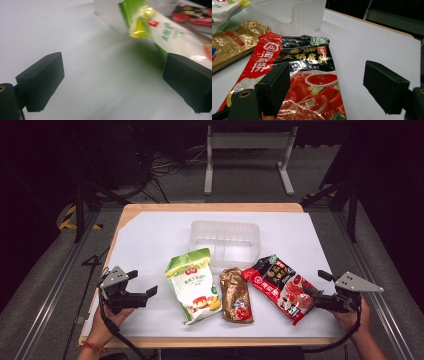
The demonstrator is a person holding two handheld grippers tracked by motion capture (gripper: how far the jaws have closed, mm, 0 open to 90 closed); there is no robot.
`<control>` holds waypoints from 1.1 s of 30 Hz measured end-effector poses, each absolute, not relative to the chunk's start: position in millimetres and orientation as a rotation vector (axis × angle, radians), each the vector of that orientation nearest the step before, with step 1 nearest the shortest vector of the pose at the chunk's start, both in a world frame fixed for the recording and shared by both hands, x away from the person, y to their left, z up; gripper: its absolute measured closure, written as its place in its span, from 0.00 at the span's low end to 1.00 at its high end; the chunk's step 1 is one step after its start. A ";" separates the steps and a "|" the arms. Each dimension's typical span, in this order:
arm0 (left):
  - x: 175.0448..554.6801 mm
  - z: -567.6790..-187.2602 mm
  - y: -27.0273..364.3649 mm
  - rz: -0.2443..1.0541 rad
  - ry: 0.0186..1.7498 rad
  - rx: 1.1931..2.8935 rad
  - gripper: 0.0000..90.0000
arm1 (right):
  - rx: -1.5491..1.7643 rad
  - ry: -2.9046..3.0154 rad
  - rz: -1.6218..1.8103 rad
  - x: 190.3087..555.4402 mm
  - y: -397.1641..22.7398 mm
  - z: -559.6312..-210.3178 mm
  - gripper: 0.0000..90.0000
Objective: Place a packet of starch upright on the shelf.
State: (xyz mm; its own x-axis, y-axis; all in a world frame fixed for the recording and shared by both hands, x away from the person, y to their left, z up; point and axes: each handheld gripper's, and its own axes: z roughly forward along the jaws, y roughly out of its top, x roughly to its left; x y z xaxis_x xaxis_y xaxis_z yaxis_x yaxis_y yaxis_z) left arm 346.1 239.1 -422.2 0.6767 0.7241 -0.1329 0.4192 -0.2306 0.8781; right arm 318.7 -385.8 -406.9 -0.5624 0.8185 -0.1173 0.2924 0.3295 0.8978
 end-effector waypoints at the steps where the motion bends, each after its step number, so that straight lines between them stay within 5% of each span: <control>1: 345.5 -422.6 239.5 0.373 0.902 1.858 0.06 | 0.971 2.030 1.198 318.8 -385.6 -407.2 0.24; 25: 384.7 -438.2 177.6 -0.009 0.766 1.967 0.05 | 0.940 2.080 1.175 321.3 -377.4 -410.3 0.24; 33: 403.5 -437.5 155.1 -0.064 0.721 1.941 0.13 | 0.939 2.085 1.181 321.1 -377.7 -410.8 0.24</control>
State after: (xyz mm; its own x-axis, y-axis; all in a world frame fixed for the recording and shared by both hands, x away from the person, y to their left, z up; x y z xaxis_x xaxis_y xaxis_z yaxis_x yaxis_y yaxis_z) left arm 403.5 155.1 -437.5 0.8193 0.4557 -0.3481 0.5098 -0.3009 0.8060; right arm 321.1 -377.7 -410.8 -0.5977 0.7915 -0.1272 0.2978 0.3665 0.8815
